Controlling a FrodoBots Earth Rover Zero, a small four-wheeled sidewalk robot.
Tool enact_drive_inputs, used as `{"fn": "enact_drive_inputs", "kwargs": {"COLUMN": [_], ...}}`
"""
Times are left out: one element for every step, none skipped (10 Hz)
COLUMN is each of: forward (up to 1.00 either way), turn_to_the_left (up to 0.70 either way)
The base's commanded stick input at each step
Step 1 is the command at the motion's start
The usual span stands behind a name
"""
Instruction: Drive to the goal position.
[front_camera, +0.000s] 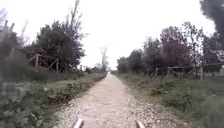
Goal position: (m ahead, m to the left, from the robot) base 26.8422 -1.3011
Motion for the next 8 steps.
{"fn": "enact_drive_inputs", "kwargs": {"forward": [0.50,0.50,0.50,0.50,0.50,0.50,0.50,0.50], "turn_to_the_left": [0.00,0.00,0.00,0.00,0.00,0.00,0.00,0.00]}}
